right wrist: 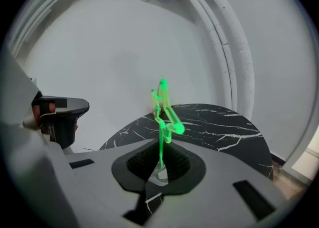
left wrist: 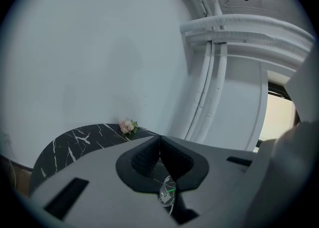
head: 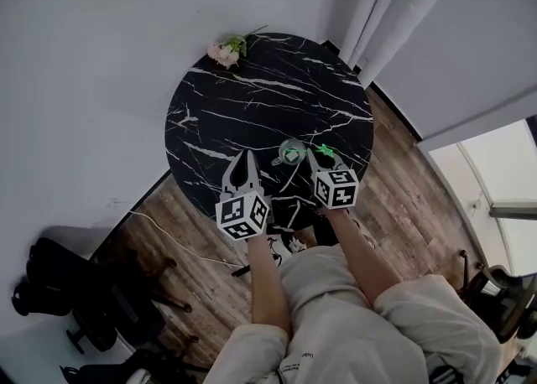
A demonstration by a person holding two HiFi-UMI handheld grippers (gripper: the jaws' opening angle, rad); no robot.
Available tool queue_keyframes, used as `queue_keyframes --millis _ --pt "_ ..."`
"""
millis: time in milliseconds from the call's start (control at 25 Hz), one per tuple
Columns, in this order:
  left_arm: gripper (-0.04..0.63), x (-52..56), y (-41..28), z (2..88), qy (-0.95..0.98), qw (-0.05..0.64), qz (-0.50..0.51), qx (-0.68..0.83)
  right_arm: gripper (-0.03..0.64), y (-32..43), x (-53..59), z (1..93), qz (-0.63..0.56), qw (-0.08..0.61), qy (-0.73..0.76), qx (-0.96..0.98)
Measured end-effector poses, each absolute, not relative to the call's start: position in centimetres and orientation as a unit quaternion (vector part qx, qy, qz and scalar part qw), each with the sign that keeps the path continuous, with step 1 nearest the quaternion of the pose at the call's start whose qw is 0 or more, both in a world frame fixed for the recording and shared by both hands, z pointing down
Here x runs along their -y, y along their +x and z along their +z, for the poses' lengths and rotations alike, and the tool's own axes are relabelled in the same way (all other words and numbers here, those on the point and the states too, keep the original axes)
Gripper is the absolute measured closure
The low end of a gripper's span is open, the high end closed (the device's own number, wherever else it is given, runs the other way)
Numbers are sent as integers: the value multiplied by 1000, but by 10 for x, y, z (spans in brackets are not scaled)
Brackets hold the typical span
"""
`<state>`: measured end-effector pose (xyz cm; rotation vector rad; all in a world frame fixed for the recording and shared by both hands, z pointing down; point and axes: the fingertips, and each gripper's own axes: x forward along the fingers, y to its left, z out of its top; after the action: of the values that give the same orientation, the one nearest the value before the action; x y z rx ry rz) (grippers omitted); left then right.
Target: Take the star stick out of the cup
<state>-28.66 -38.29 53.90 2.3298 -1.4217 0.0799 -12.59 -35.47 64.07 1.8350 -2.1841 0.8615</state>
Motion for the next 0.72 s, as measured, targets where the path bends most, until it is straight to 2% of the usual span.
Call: queue_keyframes --millis 240,720 --pt "572 383 -298 534 829 200 22 522 571 -146 366 631 237 131 587 763" --pt "572 402 -326 534 803 204 11 559 572 -188 407 622 175 174 528 813"
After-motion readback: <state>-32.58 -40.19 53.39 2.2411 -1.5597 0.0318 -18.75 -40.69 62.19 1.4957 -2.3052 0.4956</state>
